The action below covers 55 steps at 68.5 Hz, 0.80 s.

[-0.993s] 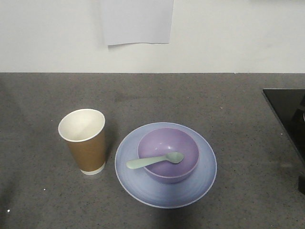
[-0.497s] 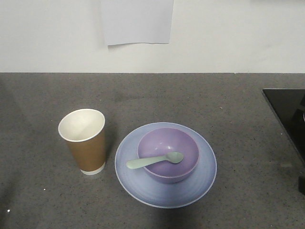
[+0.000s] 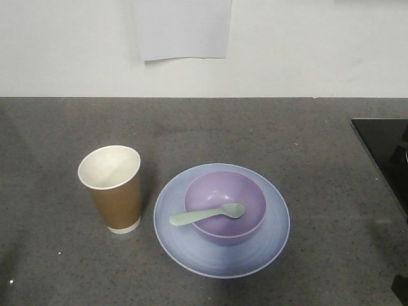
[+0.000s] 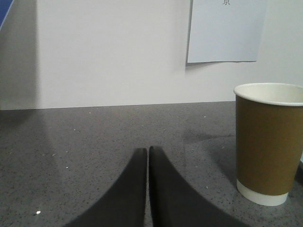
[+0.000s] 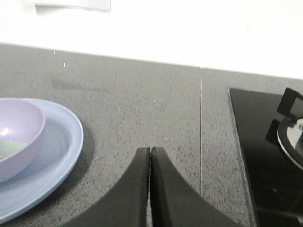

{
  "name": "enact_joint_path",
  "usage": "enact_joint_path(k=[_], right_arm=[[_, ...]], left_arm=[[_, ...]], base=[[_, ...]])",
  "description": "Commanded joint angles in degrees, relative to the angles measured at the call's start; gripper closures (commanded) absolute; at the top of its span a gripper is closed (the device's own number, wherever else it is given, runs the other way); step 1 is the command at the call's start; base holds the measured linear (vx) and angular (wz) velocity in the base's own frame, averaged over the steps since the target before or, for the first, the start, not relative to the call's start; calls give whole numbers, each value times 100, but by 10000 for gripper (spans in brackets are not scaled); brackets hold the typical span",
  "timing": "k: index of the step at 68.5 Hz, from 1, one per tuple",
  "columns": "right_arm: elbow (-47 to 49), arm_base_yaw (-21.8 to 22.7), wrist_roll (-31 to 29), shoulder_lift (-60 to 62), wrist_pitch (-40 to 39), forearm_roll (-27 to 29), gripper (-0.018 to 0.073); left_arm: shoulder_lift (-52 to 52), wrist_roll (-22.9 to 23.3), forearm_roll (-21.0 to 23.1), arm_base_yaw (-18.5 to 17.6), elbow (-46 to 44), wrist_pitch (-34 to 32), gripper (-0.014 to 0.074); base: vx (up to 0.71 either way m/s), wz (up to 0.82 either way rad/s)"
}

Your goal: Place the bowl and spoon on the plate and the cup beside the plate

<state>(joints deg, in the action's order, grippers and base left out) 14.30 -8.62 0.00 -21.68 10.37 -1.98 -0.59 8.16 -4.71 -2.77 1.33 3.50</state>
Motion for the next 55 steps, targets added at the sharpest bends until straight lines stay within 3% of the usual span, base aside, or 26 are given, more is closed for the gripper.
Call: enact_joint_path(k=[1,22,46,55], right_arm=[[-269,33,0,334,-997,-35,570],[-1208,38,0,1636,-1218,-35,570],[-1648,45,0,2280,-1370,-12,570],[-1648,319,0,2275,-1405,-15,570]], left_arm=[[-83,15,8,2,-102,-383,603],[-83,15,8,2,-102,-383,603],[-83,15,8,2,-102,-383,603],[-83,15,8,2,-102,-383,603]], base=[[0,0],[0,0],[0,0],[0,0]])
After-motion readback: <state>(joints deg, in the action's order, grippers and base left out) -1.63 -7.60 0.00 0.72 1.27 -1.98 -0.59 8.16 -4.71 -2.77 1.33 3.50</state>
